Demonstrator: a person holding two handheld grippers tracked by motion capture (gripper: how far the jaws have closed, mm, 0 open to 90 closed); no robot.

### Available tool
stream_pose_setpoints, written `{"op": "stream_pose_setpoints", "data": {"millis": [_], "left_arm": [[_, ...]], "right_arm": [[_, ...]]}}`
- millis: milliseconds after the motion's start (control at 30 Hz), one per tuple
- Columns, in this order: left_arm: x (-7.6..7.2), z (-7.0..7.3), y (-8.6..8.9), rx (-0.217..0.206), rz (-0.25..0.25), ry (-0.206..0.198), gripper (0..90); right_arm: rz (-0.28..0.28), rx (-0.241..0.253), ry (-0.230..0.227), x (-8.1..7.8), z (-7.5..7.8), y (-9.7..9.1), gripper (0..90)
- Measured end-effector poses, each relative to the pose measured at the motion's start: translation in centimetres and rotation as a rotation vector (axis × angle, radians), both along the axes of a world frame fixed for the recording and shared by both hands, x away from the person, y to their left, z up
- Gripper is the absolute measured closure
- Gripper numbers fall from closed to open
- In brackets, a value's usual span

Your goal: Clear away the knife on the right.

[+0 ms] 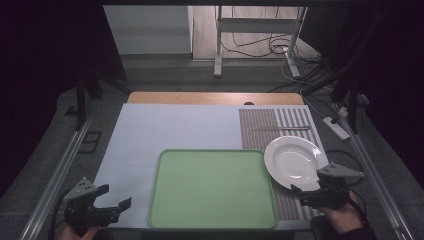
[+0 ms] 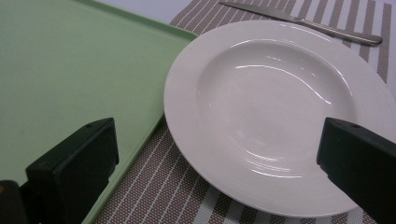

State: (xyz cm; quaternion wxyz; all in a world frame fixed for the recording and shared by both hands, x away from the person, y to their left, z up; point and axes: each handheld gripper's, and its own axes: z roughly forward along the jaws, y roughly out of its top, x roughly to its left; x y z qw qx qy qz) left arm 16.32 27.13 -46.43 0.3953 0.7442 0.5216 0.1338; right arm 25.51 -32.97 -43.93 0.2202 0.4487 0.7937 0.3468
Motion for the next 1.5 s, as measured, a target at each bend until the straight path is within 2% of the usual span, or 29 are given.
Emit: {"op": "stream_pose_setpoints", "data": {"millis": [500,1033,1233,1500], "left_arm": [[-0.1,0.0,0.1,-0.005,0.012,0.002,6.3],[-0.1,0.0,0.2,-0.007,0.019,0.002,6.2],[-0.1,0.0,0.2,-0.009,0.02,0.004,6.2],[0.0,0.0,0.2,-0.01,0.017,0.006,6.2]], "right_arm": [[0.005,-0.006,0.038,0.4,-0.2,0.2,0.0],[0.026,-0.038,0.067,0.6,-0.3,0.5,0.0],[0.024,-0.006,0.066,0.8,-0.1,0.6,0.0],[0.045,-0.009,0.063,1.2,-0.1,1.1,0.0]]}}
